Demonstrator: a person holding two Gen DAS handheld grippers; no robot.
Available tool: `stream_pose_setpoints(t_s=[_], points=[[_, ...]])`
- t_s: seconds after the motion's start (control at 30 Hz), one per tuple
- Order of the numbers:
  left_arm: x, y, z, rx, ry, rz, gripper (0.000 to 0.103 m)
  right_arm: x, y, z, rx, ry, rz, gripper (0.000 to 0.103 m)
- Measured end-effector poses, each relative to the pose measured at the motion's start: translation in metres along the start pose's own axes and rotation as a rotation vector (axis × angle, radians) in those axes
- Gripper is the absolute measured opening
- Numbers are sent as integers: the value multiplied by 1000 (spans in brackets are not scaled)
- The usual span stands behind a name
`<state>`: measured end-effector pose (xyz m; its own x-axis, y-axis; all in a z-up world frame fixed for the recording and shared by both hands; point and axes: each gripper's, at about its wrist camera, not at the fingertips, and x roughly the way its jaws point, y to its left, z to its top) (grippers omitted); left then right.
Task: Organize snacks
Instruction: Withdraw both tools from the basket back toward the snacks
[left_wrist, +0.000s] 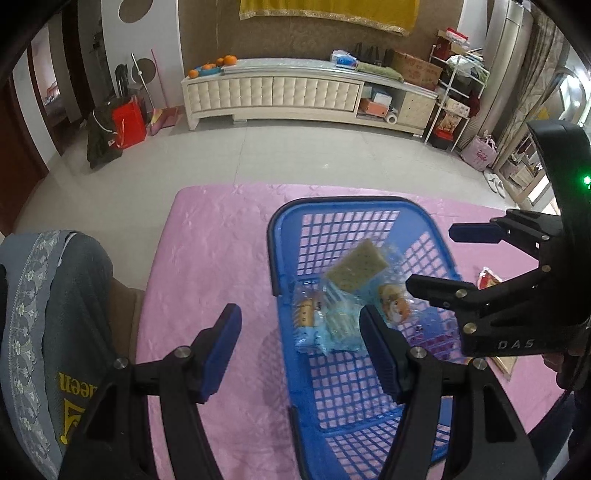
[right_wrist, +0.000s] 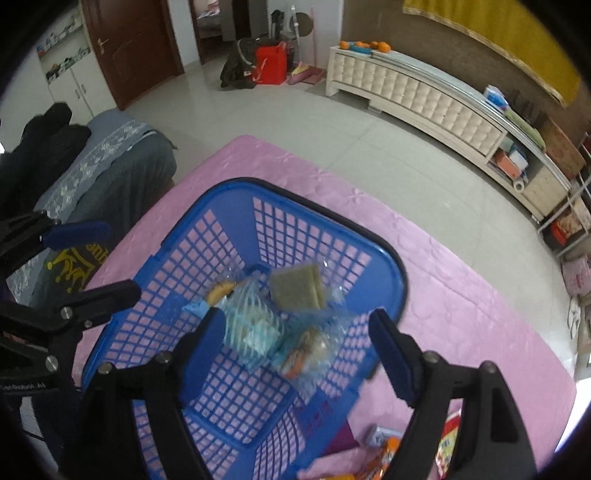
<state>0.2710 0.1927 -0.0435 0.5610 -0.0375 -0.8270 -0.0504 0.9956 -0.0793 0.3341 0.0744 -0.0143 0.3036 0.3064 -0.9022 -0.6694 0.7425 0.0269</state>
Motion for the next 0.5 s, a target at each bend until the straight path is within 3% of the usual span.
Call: stream_pose_setpoints(t_s=[0.5], points=[[-64, -66, -25, 57, -70, -20, 64, -92, -23, -65, 118, -82, -22, 83]])
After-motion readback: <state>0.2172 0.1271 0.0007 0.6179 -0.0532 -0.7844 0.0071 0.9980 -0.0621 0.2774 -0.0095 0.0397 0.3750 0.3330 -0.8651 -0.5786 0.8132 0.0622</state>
